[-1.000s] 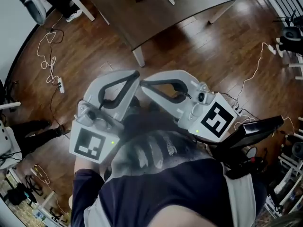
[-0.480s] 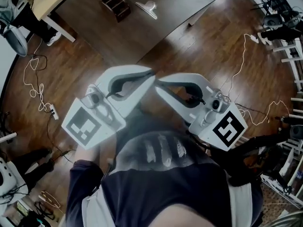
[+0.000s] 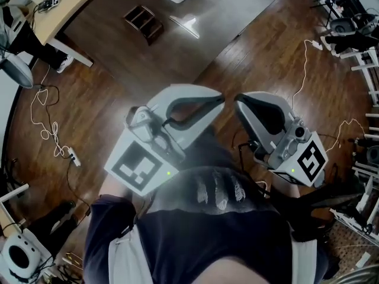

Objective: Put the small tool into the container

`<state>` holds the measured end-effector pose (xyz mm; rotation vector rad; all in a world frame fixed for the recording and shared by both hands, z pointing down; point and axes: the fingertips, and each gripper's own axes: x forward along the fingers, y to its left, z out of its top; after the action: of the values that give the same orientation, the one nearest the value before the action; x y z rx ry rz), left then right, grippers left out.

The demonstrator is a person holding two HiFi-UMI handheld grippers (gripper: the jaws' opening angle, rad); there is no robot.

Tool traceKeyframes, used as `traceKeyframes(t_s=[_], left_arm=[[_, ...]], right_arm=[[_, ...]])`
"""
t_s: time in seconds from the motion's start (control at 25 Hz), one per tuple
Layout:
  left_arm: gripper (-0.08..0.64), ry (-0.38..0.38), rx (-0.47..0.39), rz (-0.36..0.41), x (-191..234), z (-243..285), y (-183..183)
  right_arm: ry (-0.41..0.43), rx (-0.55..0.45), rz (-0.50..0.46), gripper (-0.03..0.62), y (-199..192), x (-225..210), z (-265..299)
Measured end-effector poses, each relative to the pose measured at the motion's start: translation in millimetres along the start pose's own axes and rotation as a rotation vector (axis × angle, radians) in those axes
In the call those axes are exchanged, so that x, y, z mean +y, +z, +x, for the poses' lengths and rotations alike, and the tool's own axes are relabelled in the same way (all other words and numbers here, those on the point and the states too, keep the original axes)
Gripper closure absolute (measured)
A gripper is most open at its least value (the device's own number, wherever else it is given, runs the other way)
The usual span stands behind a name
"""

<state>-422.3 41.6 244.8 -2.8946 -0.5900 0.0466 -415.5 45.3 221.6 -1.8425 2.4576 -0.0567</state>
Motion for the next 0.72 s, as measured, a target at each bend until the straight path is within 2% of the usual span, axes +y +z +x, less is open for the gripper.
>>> traceKeyframes(t_s=[0.08,0.2,0.44,0.56,0.72], left_arm=[[0.561,-0.024,0.019,0.044,2.8,16.4,1.5],[0.561,-0.021,0.027,0.028,13.2,42.6,0.2],[0.561,0.041,0.074,-0.023,32.4,117.1,-7.5],[0.561,0.080,0.133,-0.032,40.2,154.1,-20.9],[0.561,0.155,0.184,-0.089,54.3,192.6,-37.1]], right_arm=[[0.006,-0.024,0.007,0.592,3.8,-16.2,-2.8],[0.034,-0.062,0.032,0.592,4.0,-44.2,-9.7],[0.088,-0.075,0.073,0.591,3.1,-115.4,-44.9],[0.113,-0.083,0.104,0.592,-0.8,-149.6,-63.9],[0.125,-0.057,0.118,0.592,-11.5,-186.9,-88.3]])
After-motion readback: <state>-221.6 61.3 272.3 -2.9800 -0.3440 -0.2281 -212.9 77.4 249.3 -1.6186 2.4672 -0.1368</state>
